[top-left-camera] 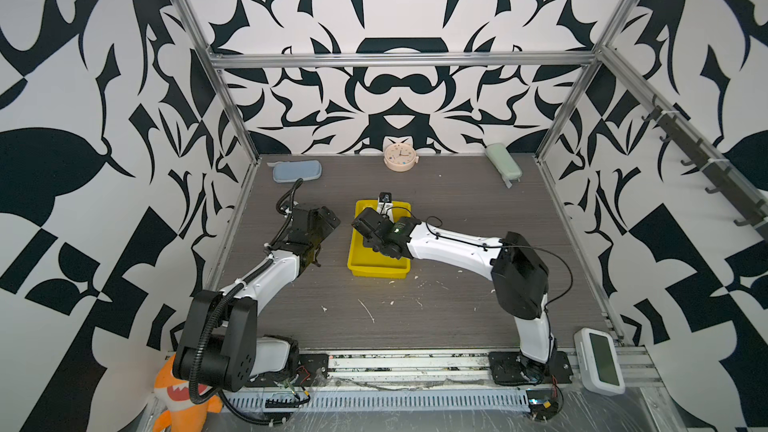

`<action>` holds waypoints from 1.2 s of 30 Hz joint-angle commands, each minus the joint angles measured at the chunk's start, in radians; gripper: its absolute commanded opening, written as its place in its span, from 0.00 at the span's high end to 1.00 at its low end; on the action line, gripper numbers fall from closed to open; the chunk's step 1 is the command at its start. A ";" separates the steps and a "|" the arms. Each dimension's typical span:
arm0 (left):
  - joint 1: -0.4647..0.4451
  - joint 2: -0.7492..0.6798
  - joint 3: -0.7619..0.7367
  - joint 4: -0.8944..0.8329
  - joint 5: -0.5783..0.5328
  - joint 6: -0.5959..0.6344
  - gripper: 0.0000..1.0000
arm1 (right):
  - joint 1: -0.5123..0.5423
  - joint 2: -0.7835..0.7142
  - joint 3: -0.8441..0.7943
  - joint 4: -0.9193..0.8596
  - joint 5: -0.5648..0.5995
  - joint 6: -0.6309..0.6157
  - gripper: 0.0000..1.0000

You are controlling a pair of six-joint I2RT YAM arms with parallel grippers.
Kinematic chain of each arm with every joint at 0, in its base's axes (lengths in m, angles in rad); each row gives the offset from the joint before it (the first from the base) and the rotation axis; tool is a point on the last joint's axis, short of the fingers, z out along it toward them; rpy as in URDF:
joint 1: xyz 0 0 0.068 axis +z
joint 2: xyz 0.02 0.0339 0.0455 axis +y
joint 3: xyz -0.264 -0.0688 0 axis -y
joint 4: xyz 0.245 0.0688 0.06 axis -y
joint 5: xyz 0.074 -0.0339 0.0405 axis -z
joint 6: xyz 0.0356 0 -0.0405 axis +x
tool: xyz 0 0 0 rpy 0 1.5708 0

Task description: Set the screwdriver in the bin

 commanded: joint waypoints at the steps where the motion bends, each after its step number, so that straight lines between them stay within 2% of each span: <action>1: 0.007 -0.016 0.024 -0.011 -0.010 -0.019 0.00 | -0.013 0.011 0.040 0.001 -0.110 0.016 1.00; 8: 0.007 -0.010 0.023 -0.012 -0.002 -0.021 0.00 | -0.069 0.070 0.041 0.029 -0.330 0.077 1.00; 10: 0.007 -0.012 0.025 -0.012 0.001 -0.023 0.00 | -0.085 0.055 0.016 0.048 -0.348 0.087 0.98; 12: 0.007 -0.013 0.025 -0.005 0.011 -0.021 0.00 | -0.090 0.036 0.012 0.031 -0.313 0.073 0.91; 13: 0.007 -0.016 0.024 -0.006 0.012 -0.019 0.00 | -0.089 0.027 0.017 0.008 -0.289 0.060 0.87; 14: 0.007 -0.017 0.024 -0.008 0.011 -0.020 0.00 | -0.089 0.019 0.026 -0.007 -0.277 0.048 0.77; 15: 0.007 -0.017 0.024 -0.009 0.010 -0.019 0.00 | -0.090 0.013 0.037 -0.014 -0.282 0.031 0.62; 19: 0.007 -0.022 0.025 -0.012 0.008 -0.014 0.00 | -0.096 0.010 0.130 -0.137 -0.278 -0.019 0.15; 21: 0.007 -0.023 0.025 -0.020 0.000 -0.014 0.00 | -0.097 -0.004 0.170 -0.196 -0.267 -0.071 0.10; 22: 0.007 -0.024 0.024 -0.024 0.000 -0.013 0.00 | -0.097 -0.018 0.186 -0.226 -0.241 -0.089 0.10; 24: 0.007 -0.031 0.029 -0.032 0.003 -0.011 0.00 | -0.096 -0.074 0.210 -0.306 -0.106 -0.133 0.00; 27: 0.007 -0.046 0.022 -0.035 -0.007 -0.006 0.00 | -0.098 -0.186 0.207 -0.420 0.154 -0.147 0.00; 30: 0.009 -0.046 0.016 -0.040 -0.027 -0.006 0.00 | -0.128 -0.309 0.150 -0.492 0.334 -0.157 0.00; 31: 0.009 -0.079 0.013 -0.040 -0.030 -0.005 0.00 | -0.141 -0.345 0.119 -0.496 0.361 -0.160 0.00; 33: 0.009 -0.085 0.006 -0.040 -0.033 -0.006 0.00 | -0.181 -0.460 -0.019 -0.464 0.444 -0.152 0.00; 34: 0.009 -0.086 0.005 -0.039 -0.033 -0.008 0.00 | -0.198 -0.517 -0.089 -0.399 0.479 -0.195 0.00; 36: 0.009 -0.087 0.004 -0.036 -0.023 -0.011 0.00 | -0.226 -0.666 -0.351 -0.094 0.573 -0.407 0.00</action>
